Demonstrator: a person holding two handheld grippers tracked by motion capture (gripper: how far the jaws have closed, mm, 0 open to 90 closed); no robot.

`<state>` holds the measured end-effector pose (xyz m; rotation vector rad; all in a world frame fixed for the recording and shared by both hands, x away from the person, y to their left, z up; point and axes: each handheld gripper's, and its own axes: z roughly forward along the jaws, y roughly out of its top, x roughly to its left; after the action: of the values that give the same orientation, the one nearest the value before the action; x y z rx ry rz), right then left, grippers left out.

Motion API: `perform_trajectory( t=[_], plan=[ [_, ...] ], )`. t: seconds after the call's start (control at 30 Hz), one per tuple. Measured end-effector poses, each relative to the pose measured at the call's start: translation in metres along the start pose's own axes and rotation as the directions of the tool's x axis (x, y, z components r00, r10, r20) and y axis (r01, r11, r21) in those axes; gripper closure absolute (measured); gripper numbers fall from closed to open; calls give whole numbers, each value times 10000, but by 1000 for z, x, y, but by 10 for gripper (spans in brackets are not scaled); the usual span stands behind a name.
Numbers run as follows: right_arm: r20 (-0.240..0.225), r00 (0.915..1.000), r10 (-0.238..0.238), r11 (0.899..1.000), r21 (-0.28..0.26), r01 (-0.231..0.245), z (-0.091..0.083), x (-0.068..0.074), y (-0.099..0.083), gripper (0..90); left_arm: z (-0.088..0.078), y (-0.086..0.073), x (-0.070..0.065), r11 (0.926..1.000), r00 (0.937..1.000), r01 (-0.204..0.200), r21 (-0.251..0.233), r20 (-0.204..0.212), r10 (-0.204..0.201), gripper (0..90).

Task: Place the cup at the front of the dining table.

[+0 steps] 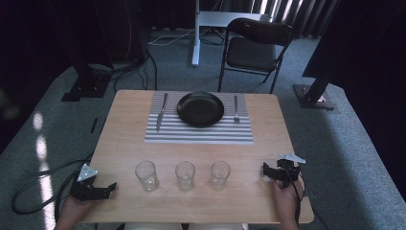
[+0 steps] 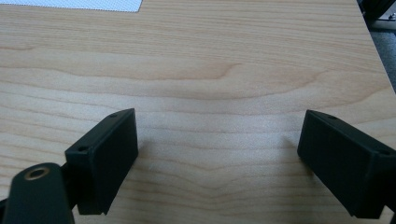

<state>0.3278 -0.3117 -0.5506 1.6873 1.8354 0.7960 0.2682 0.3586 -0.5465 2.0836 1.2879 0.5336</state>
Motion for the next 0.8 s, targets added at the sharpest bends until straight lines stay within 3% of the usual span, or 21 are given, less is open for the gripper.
perform_trajectory(
  t=[0.27,0.8],
  plan=[
    [-1,10000,2,10000,13,-2,0,0,0,116,-2,-2,1,9997,9995,224,1,-203,-224,34],
    [1,10000,0,10000,2,0,0,0,0,117,-3,0,8,9997,9999,130,184,6,-130,39]
  ],
)
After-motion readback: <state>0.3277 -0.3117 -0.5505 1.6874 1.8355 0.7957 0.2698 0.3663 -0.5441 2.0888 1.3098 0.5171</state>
